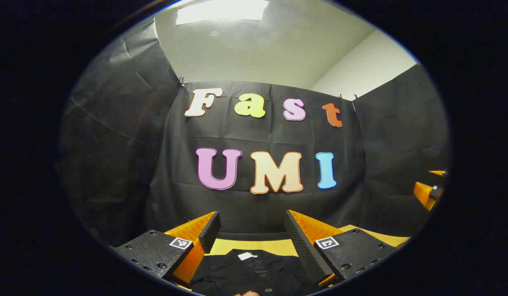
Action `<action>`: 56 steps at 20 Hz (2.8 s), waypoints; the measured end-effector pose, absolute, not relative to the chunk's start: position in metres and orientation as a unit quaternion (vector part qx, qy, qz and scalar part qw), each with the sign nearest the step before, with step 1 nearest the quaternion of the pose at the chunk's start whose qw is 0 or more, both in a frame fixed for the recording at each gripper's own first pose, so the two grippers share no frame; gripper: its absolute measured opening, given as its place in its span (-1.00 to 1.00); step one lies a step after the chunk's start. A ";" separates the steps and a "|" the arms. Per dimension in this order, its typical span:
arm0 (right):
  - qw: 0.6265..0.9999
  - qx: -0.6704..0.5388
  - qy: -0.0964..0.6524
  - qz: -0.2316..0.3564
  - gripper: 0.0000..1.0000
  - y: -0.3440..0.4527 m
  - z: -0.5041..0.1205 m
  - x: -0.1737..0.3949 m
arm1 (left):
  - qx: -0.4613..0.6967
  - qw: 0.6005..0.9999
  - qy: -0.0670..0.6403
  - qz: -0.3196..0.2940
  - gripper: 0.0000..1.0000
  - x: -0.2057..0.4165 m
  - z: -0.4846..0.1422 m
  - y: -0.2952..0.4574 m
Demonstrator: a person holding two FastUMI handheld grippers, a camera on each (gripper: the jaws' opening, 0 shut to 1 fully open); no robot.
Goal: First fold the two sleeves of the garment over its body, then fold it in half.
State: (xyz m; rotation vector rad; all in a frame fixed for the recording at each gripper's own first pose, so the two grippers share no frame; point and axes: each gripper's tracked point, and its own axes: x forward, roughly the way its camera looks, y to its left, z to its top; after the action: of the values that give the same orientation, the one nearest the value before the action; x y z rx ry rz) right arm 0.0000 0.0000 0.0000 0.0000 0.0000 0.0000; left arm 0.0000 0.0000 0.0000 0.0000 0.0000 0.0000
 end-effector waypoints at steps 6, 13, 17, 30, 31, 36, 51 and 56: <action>0.999 0.025 0.004 0.031 0.92 0.030 0.003 0.001 | 0.000 1.000 0.002 0.012 0.84 0.000 -0.004 0.015; 0.997 0.050 0.022 0.056 0.95 0.065 -0.003 -0.003 | 0.011 0.999 -0.001 0.039 0.84 -0.004 -0.001 0.051; 0.996 0.061 0.031 0.061 0.95 0.079 -0.006 -0.008 | 0.019 0.999 -0.003 0.041 0.84 -0.009 0.000 0.064; 0.992 0.026 0.087 0.082 0.99 0.106 -0.055 -0.018 | 0.016 0.996 0.043 0.070 0.84 -0.023 -0.033 0.110; 0.992 0.022 0.093 0.083 0.99 0.100 -0.064 -0.015 | 0.017 0.996 0.045 0.077 0.83 -0.023 -0.035 0.110; 0.987 0.013 0.153 0.050 0.99 0.046 -0.125 -0.008 | 0.028 0.996 0.051 0.061 0.84 -0.012 -0.037 0.084; 0.907 0.025 0.419 0.017 0.96 -0.053 -0.337 -0.052 | 0.052 0.995 0.077 0.032 0.84 0.002 -0.053 0.033; 0.864 0.073 0.498 0.027 0.98 -0.044 -0.387 -0.074 | 0.064 0.994 0.075 0.039 0.84 0.001 -0.048 0.027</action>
State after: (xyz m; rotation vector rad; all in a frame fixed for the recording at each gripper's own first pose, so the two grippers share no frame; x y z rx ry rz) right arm -0.0739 -0.0437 -0.3872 0.1522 1.0441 0.0565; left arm 0.0013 0.0266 -0.0484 0.1274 0.1507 0.0790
